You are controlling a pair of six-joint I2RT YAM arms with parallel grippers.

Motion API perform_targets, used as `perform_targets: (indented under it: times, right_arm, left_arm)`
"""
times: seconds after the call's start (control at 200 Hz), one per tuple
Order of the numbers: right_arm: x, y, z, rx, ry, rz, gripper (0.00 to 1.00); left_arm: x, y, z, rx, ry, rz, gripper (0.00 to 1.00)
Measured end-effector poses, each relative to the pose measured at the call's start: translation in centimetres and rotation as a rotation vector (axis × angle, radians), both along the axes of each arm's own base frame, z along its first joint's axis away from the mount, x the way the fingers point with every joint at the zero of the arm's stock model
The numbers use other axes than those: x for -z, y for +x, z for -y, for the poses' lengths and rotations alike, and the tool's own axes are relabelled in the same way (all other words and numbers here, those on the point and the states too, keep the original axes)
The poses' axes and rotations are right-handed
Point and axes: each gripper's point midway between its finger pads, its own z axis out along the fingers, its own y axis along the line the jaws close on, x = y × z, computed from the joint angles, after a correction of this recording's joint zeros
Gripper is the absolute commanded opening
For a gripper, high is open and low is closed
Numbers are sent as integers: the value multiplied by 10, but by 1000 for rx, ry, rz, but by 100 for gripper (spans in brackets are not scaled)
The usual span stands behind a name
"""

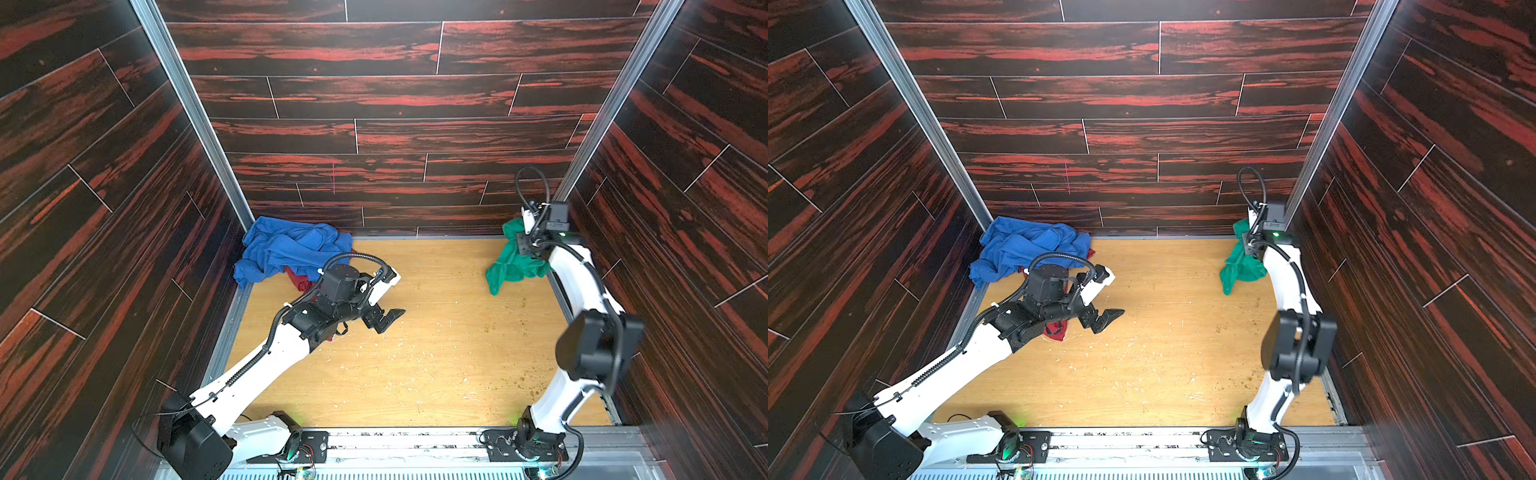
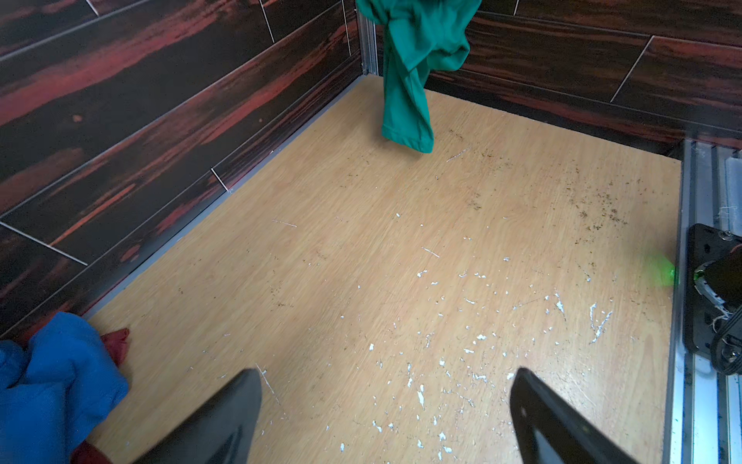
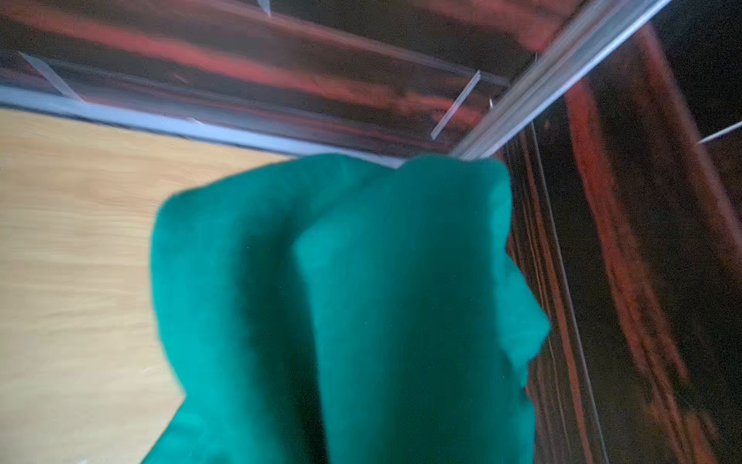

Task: Pick out a specific cloth from the pile
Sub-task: 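Lift and carry the green cloth toward the far corner nearest the right arm, then lower the green cloth into the corner and open the right gripper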

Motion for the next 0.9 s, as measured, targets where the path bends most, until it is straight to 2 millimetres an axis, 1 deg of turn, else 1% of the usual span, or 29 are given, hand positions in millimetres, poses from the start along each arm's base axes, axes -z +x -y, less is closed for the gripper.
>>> perform_targets:
  times: [0.115, 0.185, 0.281, 0.376, 0.506, 0.606, 0.691, 0.772, 0.902]
  right_arm:
    - [33, 10, 12, 48, -50, -71, 0]
    - [50, 14, 16, 63, -66, -105, 0]
    - [64, 18, 19, 77, -90, -138, 0]
    - [75, 25, 13, 75, -114, -154, 0]
    - [88, 29, -8, 48, -111, -173, 0]
    - [101, 32, -27, 21, -34, -176, 0]
    - [113, 34, -33, 21, 65, -180, 0]
    - [126, 35, -29, 42, 158, -194, 0]
    - [149, 39, -12, 101, 299, -214, 0]
  left_arm:
    - [0, 0, 0, 0, -1, 1, 99]
    - [0, 0, 0, 0, -2, 1, 99]
    - [0, 0, 0, -1, -3, -1, 99]
    - [-1, 0, 0, -2, -3, 0, 99]
    - [-2, 1, 1, -1, -7, 6, 99]
    - [-3, 1, 1, -1, -11, 7, 99]
    - [-4, 1, 2, 1, -14, 9, 99]
    - [-4, 0, 2, 3, -15, 9, 99]
    - [-4, -1, 3, 9, -17, 7, 99]
